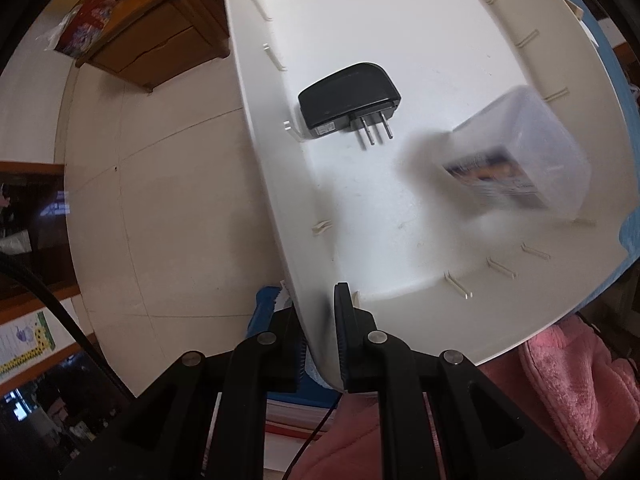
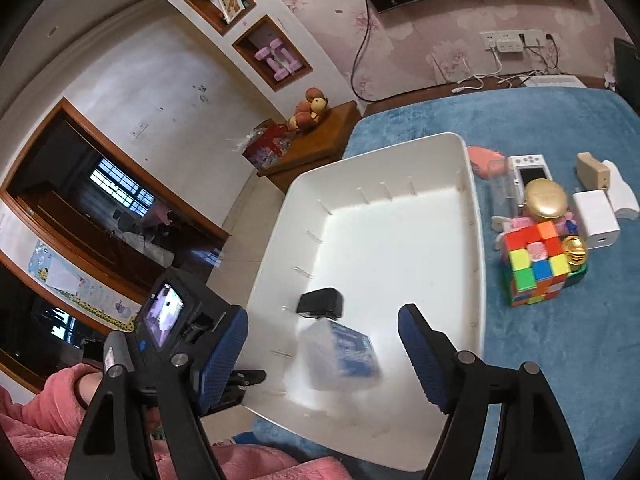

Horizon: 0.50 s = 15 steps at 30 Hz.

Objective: Organize rigid objects
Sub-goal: 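Lower the box into the tray beside the charger and open the right gripper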

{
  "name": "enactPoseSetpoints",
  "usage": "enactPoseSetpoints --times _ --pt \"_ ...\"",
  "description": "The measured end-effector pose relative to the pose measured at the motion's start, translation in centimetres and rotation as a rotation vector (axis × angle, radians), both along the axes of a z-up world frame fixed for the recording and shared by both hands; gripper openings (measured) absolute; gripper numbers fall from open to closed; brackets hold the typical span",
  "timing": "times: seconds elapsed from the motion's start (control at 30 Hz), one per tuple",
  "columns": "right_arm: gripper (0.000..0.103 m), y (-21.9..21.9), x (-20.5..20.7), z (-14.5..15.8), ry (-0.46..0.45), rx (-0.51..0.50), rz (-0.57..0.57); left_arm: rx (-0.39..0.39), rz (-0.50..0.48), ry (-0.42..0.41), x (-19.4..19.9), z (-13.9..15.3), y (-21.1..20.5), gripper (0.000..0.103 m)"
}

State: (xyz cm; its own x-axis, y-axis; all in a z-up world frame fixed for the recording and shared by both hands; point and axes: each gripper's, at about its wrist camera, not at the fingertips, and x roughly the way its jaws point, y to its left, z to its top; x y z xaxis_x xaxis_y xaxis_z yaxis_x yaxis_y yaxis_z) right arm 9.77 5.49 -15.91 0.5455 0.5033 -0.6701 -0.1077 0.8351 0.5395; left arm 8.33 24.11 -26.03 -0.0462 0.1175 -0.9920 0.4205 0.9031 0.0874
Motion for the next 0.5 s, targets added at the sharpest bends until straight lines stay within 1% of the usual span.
enactPoseSetpoints --times 0.17,0.4,0.5 --pt "0.078 -1.6 -0.2 -0.3 0.003 -0.046 -0.028 0.019 0.038 -0.003 0.1 -0.3 0.1 0.013" --pt "0.081 -5.4 0.0 -1.0 0.008 -0.126 -0.101 0.030 0.121 0.004 1.0 -0.6 0.6 0.013" --pt "0.081 -7.5 0.3 -1.5 0.014 -0.183 -0.142 0.032 0.149 0.007 1.3 -0.8 0.7 0.013"
